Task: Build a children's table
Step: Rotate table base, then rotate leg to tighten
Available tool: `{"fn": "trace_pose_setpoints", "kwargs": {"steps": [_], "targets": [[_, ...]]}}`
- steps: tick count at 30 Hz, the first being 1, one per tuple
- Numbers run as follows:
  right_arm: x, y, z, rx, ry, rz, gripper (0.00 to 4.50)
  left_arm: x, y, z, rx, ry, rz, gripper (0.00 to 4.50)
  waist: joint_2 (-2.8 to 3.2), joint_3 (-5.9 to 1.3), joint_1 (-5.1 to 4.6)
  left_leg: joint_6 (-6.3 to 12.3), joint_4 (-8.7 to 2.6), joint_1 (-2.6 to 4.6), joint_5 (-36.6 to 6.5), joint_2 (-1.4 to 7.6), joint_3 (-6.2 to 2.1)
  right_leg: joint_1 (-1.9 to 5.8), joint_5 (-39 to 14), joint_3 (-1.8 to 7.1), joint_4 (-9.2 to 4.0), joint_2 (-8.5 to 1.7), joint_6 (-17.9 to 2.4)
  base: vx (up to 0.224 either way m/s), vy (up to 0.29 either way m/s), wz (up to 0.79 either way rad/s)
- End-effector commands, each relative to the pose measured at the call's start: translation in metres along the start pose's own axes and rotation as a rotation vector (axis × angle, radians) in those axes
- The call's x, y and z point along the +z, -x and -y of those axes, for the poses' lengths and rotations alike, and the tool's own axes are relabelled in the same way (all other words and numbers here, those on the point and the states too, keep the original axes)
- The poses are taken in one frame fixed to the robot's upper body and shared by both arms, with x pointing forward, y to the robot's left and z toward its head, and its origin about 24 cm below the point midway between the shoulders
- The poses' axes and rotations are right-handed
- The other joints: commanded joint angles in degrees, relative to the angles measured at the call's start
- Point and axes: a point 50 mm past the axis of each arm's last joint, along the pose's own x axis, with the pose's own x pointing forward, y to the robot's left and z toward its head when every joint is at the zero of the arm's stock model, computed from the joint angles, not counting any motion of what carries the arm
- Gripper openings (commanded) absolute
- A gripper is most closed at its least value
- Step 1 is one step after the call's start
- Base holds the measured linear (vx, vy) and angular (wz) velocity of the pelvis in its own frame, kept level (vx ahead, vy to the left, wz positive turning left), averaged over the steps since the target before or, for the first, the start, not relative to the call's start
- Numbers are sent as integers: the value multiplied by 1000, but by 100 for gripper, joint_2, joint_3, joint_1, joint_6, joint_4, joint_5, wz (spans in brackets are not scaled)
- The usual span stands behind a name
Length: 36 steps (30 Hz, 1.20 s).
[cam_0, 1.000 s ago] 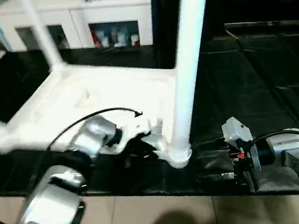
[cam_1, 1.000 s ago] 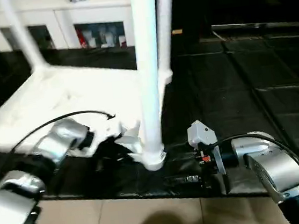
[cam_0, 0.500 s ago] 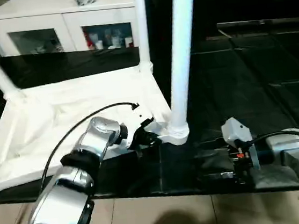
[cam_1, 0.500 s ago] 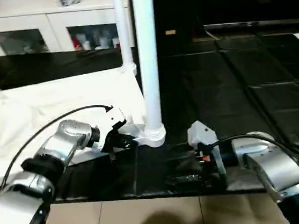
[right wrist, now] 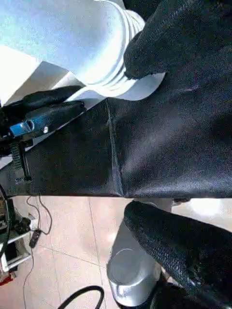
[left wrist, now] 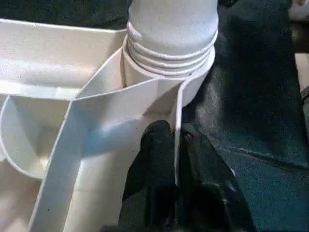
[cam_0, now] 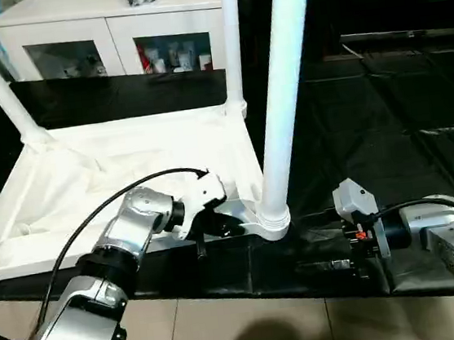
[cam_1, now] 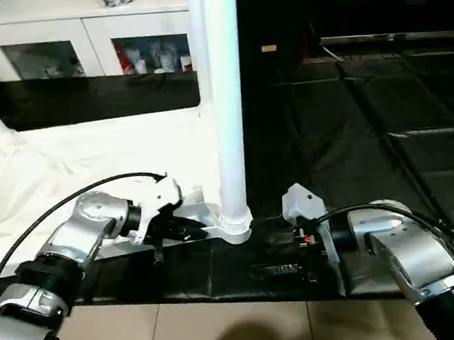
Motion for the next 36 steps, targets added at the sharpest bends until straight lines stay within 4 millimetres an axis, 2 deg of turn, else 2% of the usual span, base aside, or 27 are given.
{"fn": "trace_pose_setpoints", "kwargs": {"steps": [1,7,9,12,13,17,23,28,29,32,33,34,36], "targets": [[4,-1,1,7,29,-2,450,-3,5,-3,32,-3,-4,71,-103,-347,30,628,-327,-40,-109,376,-164,320,-798,383,-482,-677,-506,0,0,0],[4,-1,2,6,33,-2,450,-6,14,-4,0,-2,-27,71,-90,-337,44,587,-336,-34,-172,378,-159,314,-909,387,-498,-693,-499,0,0,0],[3,-1,2,5,34,-2,450,-9,15,-4,2,-4,-48,43,-93,-336,42,582,-336,-36,-188,376,-158,315,-900,389,-497,-691,-499,0,0,0],[3,-1,2,5,35,-2,450,-11,15,-5,12,-3,-58,32,-92,-329,52,565,-340,-34,-213,372,-155,314,-971,388,-509,-691,-480,0,0,0],[3,-1,2,4,36,-1,450,-11,15,-5,15,-2,-56,10,-91,-324,51,556,-345,-35,-242,373,-156,315,-1043,385,-519,-690,-468,0,0,0],[5,0,4,-14,46,8,450,-10,14,-5,17,-8,-41,10,-100,-324,44,531,-349,-35,-259,377,-159,316,-1082,391,-517,-692,-466,0,0,0],[6,5,14,-59,71,-11,450,-9,9,-1,-33,-26,-31,10,-122,-327,36,534,-347,-32,-211,379,-149,314,-998,392,-495,-707,-554,0,0,0],[14,8,23,-80,91,47,450,-8,9,10,-144,-92,-29,10,-126,-359,20,665,-325,-55,38,398,-154,317,-405,391,-408,-717,-711,0,0,0],[15,8,24,-75,87,62,450,-8,10,11,-158,-101,-32,10,-137,-366,23,681,-313,-50,47,398,-143,317,-357,397,-402,-723,-717,0,0,0],[18,0,25,-7,82,111,450,-10,13,16,-205,-156,-66,10,-117,-369,28,746,-307,-55,60,418,-148,300,-235,389,-367,-729,-845,0,0,0],[19,-2,25,20,77,125,432,-11,14,17,-217,-167,-72,3,-127,-363,27,750,-310,-50,24,419,-144,298,-282,385,-369,-727,-848,0,0,0],[19,-4,26,37,67,131,414,-11,15,19,-228,-171,-71,0,-111,-357,42,757,-310,-32,10,425,-138,279,-354,389,-389,-716,-840,0,0,0],[19,-6,26,56,58,134,414,-11,15,20,-240,-176,-70,0,-125,-359,52,744,-314,-7,-14,441,-128,267,-344,397,-381,-726,-896,0,0,0]]}}
